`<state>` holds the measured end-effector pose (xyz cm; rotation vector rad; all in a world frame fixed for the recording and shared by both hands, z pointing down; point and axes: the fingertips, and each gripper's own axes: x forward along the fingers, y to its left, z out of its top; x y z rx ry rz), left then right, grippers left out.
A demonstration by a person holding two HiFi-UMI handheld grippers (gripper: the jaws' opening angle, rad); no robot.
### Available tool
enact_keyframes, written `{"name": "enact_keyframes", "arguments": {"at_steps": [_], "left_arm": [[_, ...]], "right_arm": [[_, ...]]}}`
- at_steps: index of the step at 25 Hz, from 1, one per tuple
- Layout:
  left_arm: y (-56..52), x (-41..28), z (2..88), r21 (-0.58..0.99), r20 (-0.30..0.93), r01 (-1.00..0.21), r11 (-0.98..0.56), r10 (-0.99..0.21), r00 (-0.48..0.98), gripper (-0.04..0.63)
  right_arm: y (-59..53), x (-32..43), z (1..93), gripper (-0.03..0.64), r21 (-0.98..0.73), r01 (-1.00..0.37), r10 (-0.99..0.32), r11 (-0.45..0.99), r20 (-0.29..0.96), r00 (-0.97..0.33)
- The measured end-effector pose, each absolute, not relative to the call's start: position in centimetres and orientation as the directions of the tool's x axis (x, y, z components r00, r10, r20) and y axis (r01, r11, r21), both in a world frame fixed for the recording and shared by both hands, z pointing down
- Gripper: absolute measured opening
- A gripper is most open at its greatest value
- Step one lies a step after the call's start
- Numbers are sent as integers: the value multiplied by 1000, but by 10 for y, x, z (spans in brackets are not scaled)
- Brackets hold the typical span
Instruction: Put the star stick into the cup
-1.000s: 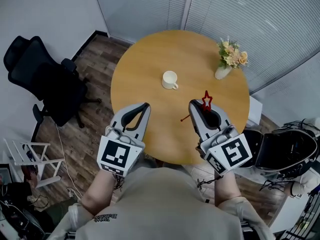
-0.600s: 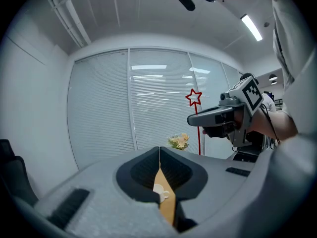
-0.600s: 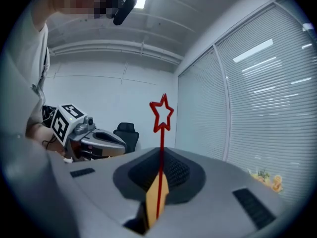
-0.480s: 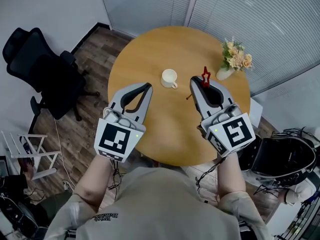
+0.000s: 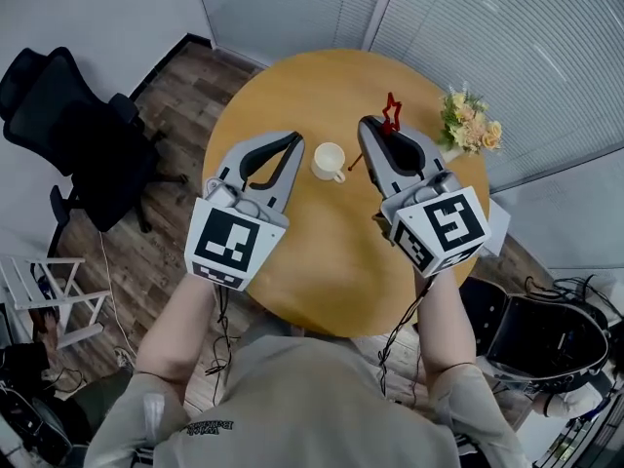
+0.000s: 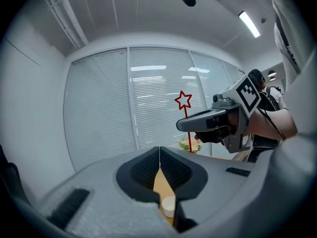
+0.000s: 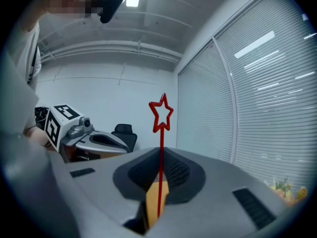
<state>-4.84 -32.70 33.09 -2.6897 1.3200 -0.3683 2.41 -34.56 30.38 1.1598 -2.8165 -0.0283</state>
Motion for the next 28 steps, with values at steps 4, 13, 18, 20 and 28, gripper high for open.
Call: {"name": "enact_keyframes", "arguments": {"at_steps": [4, 13, 18, 20, 28], "left_arm": [[-351, -51, 357, -170, 195, -777, -606, -794, 576, 23], [-375, -67, 421, -77, 298, -771, -633, -752, 588, 23], [-386, -65, 458, -34, 347, -773, -633, -733, 585, 23], [-378, -68, 469, -15, 362, -770, -638, -721, 591, 23], [-380, -66, 521, 44, 435, -768, -639, -680, 591, 23]], "right_arm": [[-376, 19, 331, 31, 34, -707, -706, 706, 106, -700], [-413, -11, 403, 31, 39, -724, -712, 689, 220, -666], [-428, -10, 445, 31, -6, -742, -716, 670, 259, -648], [-421, -13, 457, 31, -15, -753, -721, 657, 277, -635], [-429, -11, 515, 32, -70, -777, -712, 626, 353, -606]]}}
